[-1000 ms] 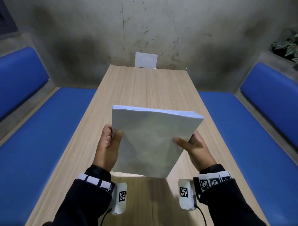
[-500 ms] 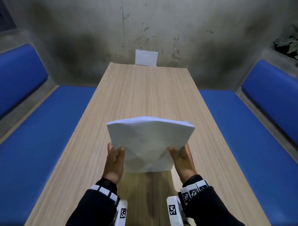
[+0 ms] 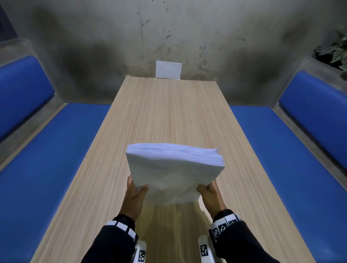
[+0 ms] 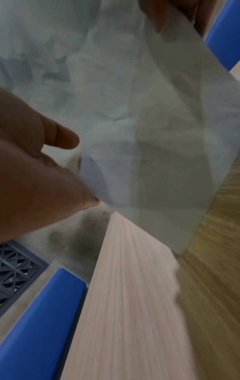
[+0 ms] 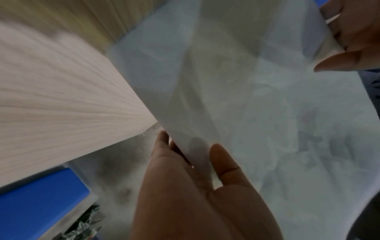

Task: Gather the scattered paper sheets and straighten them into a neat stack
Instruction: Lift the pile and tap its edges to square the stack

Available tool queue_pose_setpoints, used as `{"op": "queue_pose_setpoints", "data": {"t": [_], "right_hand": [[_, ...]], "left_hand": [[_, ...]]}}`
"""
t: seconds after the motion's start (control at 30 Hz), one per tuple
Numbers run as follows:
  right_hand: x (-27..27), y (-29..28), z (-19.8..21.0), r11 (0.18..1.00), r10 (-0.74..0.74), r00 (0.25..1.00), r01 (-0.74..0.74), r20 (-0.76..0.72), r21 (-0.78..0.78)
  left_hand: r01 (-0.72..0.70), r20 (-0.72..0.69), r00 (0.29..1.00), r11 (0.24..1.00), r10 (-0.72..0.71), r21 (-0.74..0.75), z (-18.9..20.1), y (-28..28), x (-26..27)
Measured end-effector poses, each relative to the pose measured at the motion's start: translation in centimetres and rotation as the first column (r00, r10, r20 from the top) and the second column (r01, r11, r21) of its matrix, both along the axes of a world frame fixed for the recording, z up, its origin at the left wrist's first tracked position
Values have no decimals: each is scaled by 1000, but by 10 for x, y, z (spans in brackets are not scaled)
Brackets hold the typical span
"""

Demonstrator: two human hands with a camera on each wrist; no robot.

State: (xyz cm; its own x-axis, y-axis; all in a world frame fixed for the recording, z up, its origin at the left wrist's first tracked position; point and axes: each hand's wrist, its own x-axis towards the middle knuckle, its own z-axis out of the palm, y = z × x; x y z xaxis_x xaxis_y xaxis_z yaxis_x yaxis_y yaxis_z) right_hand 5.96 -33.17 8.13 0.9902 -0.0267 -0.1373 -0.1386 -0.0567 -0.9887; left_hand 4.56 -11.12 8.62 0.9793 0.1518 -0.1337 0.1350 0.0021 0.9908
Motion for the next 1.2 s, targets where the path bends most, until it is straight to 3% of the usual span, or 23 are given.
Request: {"op": "queue_pose_setpoints", "data": {"t": [0.2,0.37,0.47,0.63,0.8,0.9,1.0,1.2], "right_hand": [[2,9,-14,985,-108,993,102,-39,-138],[5,10,10,967,-157,986,143,-51,-212],[6,8,17,960,-160,981,129,-108,-247],[-1,8,-13,941,-241,923,148,-298,-304],[-21,17,-49,930,-292,846,142,-447,-338],[-24,19,-58,908,-329,809,131,-487,-397],[-25,17,-65,868,-345,807,80,-479,-490],[-24,15,-74,812,-341,819,9,-462,-583]], "left_hand": [[-3,-65,998,987,14,158,-10,-2,3],[2,-85,996,949,26,316,0,0,17],[85,-176,984,920,-17,382,6,0,30],[267,-472,880,873,-48,409,-24,0,30],[383,-628,777,815,-31,435,-62,-2,13],[378,-617,787,785,7,491,-68,-3,7],[310,-542,838,764,62,565,-75,2,7],[349,-537,843,712,46,609,-82,5,11]]}}
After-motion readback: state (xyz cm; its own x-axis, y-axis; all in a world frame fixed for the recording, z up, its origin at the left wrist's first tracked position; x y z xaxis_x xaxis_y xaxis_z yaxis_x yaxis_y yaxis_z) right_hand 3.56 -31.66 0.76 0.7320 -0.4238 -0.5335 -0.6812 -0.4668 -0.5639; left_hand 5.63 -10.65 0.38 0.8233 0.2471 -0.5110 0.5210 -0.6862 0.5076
